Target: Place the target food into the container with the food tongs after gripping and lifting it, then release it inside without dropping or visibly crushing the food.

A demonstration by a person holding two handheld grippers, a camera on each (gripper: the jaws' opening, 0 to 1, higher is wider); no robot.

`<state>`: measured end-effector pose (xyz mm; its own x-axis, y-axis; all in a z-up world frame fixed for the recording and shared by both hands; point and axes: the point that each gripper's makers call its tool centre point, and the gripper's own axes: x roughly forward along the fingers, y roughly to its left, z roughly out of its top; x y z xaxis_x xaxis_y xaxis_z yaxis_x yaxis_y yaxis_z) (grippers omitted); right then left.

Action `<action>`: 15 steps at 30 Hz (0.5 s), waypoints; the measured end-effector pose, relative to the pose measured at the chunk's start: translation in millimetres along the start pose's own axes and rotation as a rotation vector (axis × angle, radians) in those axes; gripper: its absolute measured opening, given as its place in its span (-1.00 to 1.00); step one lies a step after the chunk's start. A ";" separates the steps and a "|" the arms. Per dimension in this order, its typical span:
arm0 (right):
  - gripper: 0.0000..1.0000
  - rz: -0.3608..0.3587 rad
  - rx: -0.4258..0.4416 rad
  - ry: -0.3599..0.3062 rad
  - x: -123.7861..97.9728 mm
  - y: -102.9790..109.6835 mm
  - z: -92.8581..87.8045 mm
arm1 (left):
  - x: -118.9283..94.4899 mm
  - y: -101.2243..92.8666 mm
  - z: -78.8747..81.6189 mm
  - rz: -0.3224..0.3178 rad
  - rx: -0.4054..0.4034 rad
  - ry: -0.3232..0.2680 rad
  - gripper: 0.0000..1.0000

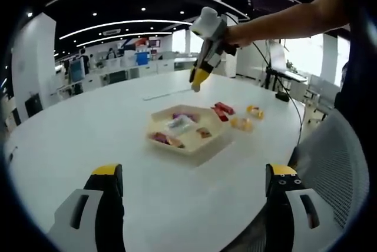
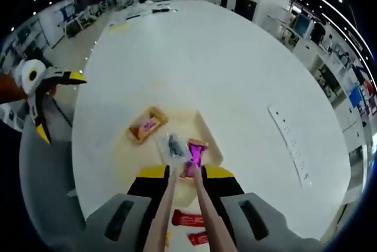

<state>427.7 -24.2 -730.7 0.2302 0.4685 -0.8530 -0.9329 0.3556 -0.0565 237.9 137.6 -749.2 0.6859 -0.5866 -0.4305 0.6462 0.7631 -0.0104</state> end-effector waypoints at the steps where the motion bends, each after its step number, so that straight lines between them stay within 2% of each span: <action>1: -0.59 0.000 0.000 0.001 -0.4 -0.2 -1.2 | 0.2 0.5 -0.4 0.000 0.000 0.001 0.96; 7: -0.59 -0.005 0.012 0.018 -5.9 -5.1 -14.5 | -0.1 0.2 -0.3 0.001 0.001 0.001 0.96; 15: -0.58 -0.017 0.024 0.009 -13.4 -9.0 -19.6 | 0.1 -0.2 -0.8 -0.002 0.000 0.003 0.96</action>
<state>427.5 -49.5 -729.0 0.2435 0.4550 -0.8566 -0.9219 0.3830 -0.0586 237.6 137.6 -749.9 0.6834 -0.5873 -0.4337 0.6477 0.7618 -0.0109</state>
